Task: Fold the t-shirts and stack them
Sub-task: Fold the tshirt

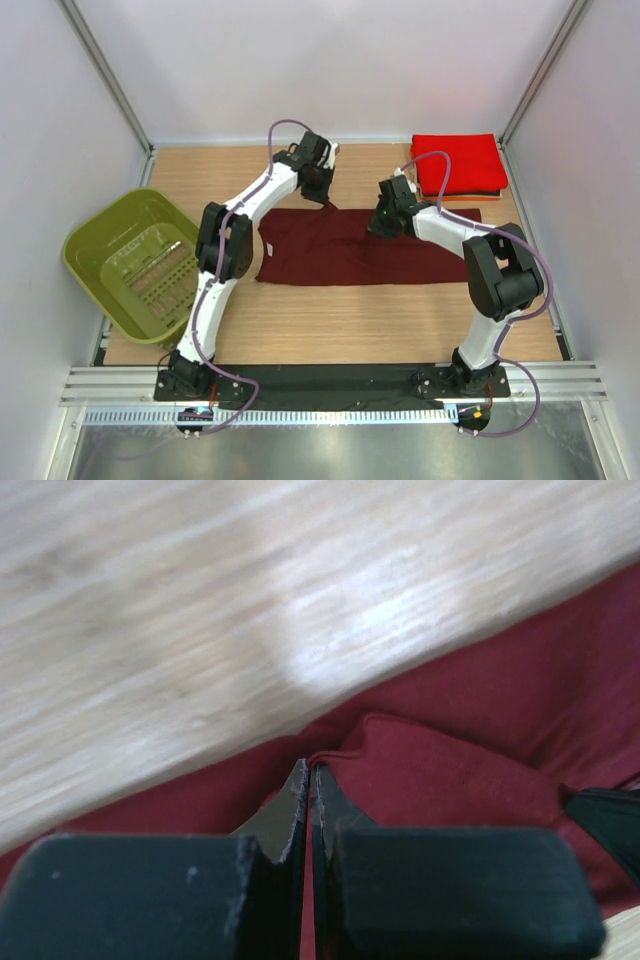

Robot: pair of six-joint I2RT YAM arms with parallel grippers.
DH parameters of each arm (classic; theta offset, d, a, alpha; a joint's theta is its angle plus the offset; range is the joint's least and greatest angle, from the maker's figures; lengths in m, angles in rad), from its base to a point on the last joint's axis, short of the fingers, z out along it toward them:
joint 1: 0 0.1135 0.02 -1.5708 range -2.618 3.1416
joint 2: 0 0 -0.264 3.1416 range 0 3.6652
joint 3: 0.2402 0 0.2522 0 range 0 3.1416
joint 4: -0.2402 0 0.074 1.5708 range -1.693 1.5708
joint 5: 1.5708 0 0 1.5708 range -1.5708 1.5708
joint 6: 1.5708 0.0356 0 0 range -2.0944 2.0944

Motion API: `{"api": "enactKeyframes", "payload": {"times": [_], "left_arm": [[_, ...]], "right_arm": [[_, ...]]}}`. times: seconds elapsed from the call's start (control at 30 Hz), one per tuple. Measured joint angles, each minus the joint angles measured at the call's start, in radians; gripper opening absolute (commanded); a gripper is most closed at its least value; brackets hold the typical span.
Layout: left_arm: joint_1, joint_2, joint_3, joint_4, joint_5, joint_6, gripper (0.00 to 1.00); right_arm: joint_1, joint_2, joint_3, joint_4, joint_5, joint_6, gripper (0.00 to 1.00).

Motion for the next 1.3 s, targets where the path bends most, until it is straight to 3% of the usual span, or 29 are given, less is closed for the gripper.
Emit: {"api": "enactKeyframes", "payload": {"times": [0.37, 0.8, 1.3], "left_arm": [[-0.085, -0.087, -0.149, 0.005, -0.132, 0.008, 0.00], [-0.087, -0.164, -0.151, 0.011, -0.356, 0.037, 0.00], [-0.050, -0.164, -0.155, -0.014, -0.387, 0.026, 0.00]], "right_arm": [[0.000, 0.054, 0.039, -0.010, 0.019, 0.004, 0.01], [-0.028, 0.116, 0.148, -0.005, 0.036, -0.047, 0.01], [-0.042, 0.141, 0.145, 0.079, -0.054, -0.163, 0.01]]}}
